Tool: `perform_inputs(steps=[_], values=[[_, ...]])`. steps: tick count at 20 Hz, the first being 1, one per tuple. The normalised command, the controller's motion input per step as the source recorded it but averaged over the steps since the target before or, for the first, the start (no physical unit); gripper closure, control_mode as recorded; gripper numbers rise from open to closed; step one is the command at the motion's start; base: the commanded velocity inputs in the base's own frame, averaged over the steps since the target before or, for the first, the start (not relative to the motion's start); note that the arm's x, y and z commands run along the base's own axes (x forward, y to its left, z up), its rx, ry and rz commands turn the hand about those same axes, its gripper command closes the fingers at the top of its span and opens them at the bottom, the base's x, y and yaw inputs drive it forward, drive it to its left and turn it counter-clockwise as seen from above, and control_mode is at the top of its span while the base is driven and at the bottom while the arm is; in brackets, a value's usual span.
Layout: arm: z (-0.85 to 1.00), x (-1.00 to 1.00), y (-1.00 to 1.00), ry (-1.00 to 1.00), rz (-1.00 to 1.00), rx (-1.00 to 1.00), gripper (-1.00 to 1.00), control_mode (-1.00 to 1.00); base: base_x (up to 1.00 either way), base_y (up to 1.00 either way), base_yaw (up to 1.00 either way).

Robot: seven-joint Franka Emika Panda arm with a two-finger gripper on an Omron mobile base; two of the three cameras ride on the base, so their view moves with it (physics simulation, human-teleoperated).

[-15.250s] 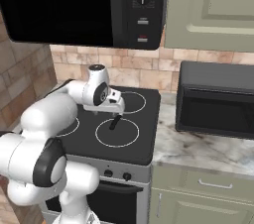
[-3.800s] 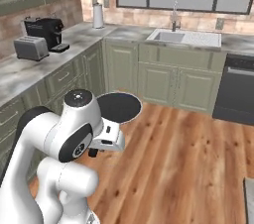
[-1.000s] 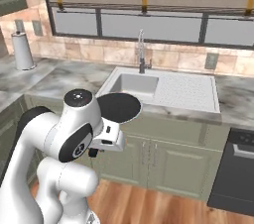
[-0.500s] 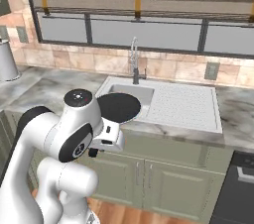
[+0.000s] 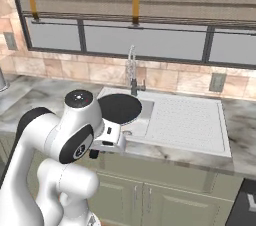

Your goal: Move the pot and pan from the stove into the sink.

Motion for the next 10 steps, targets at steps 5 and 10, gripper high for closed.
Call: perform_inputs(steps=[5, 10], values=[[0.00, 0.00, 0.00, 0.00, 0.00, 0.00, 1.00, 1.00, 0.47, 0.22, 0.00], [0.00, 0.00, 0.00, 0.00, 0.00, 0.00, 1.00, 1.00, 0.37, 0.09, -0.02]])
